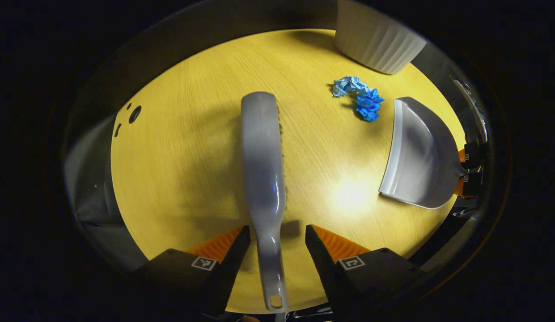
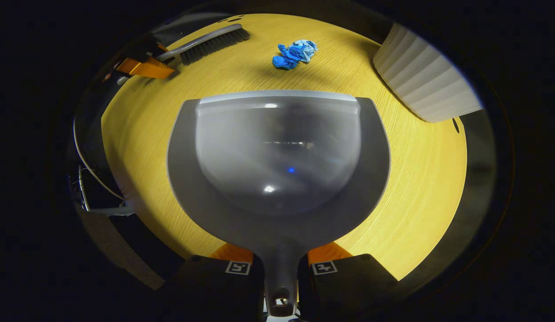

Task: Pick up the small broom and dustpan from the desktop, sweep the trash into the dustpan with the broom, and then empty the trash into the garbage bin.

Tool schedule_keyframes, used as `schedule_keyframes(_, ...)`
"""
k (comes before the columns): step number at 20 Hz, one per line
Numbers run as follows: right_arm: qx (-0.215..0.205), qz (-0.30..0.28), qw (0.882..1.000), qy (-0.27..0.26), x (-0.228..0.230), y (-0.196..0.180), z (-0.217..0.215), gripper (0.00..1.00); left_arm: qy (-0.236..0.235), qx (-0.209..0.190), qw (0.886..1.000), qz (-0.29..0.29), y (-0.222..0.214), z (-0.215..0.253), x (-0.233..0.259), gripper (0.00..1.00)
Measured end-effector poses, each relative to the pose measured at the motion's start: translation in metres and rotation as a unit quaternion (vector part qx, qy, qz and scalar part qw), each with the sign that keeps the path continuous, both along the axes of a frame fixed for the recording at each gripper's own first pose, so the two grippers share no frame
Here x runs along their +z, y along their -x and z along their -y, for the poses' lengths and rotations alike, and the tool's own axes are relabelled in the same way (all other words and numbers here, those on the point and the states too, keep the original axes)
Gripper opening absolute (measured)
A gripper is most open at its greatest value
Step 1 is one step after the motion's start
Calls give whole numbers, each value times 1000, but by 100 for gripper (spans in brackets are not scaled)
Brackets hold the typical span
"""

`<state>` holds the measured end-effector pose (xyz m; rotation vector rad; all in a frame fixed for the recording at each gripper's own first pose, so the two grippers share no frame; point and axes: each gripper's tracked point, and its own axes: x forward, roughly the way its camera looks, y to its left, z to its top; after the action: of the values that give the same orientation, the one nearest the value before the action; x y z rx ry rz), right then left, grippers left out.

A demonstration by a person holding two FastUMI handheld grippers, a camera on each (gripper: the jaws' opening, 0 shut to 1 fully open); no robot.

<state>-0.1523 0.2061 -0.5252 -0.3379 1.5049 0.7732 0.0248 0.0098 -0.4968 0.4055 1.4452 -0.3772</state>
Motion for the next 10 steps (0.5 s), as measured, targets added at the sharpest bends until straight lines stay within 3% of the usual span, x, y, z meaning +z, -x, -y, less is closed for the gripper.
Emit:
schedule_keyframes(2,0,0,1000,0,0,0,0,35,-18,-7,1000,15,-7,-5,-7,80)
schedule_keyframes(6,1,-1,1000,-1,0,-1,0,35,-33,-26,999,12,-6,-8,-14,33)
schedule_keyframes(10,1,-1,1000,-2,1,-1,1,35,-48,-60,997,10,-15,-9,-12,28)
